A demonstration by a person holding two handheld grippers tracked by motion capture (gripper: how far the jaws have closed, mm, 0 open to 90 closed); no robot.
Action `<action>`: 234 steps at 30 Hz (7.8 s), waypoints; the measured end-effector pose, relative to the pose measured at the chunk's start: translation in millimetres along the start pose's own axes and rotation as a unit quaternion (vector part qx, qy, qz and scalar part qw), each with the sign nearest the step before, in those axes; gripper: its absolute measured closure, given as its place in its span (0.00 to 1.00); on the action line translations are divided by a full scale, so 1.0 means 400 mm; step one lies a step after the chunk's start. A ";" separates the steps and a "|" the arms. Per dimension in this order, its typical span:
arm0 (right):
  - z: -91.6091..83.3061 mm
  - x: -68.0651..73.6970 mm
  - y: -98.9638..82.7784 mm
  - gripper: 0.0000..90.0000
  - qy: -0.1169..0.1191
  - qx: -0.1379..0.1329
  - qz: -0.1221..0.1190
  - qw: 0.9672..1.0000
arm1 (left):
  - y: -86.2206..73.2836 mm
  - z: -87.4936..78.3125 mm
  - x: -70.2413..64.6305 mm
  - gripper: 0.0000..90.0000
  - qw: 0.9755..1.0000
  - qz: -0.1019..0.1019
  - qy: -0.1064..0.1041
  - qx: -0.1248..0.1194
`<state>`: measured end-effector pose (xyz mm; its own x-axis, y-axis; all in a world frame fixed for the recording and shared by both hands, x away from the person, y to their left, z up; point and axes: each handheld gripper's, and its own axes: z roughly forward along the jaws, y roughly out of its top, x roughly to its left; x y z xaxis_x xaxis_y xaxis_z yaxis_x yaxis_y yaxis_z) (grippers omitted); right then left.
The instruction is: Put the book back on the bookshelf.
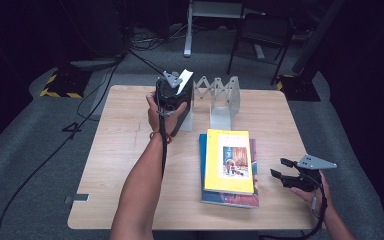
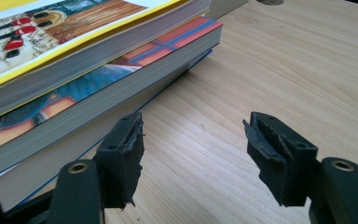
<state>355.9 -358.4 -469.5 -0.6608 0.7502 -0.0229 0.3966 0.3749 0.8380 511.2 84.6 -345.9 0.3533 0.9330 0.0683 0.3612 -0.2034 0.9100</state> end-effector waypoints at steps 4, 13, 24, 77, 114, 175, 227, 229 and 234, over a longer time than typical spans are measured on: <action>-0.002 -0.002 -0.001 0.41 -0.004 0.000 -0.005 1.000 | 0.015 0.016 0.007 0.59 1.000 -0.009 0.011 -0.001; -0.008 -0.002 -0.003 0.41 -0.009 -0.001 -0.003 1.000 | 0.000 0.060 0.020 0.58 0.999 -0.035 0.023 0.006; -0.008 -0.010 -0.006 0.40 -0.012 0.001 0.002 1.000 | -0.002 0.063 0.020 0.55 0.999 -0.039 0.026 0.006; 0.003 0.023 0.006 0.40 -0.010 0.018 -0.015 1.000 | -0.138 -0.174 0.056 0.44 0.998 0.063 -0.023 0.022; 0.032 0.053 0.014 0.40 0.000 0.039 -0.041 0.998 | -0.493 -0.279 -0.037 0.34 0.943 0.188 -0.214 0.173; 0.123 0.149 0.151 0.15 0.135 0.100 -0.012 0.986 | -0.396 -0.128 -0.145 0.25 0.940 0.177 -0.251 0.149; 0.120 0.191 0.176 0.86 0.192 0.024 -0.084 0.977 | -0.404 -0.044 -0.146 0.32 0.941 0.125 -0.286 0.130; 0.116 0.196 0.171 0.87 0.200 0.024 -0.086 0.976 | -0.407 -0.043 -0.143 0.32 0.940 0.121 -0.291 0.131; 0.104 0.204 0.168 0.86 0.212 0.025 -0.092 0.973 | -0.411 -0.040 -0.139 0.32 0.942 0.114 -0.287 0.130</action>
<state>355.1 -249.3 -438.0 -0.9225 0.3801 0.0668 0.2713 0.5157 0.8127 418.4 71.0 -492.6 0.8293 0.5566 -0.0505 0.3917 -0.5143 0.7629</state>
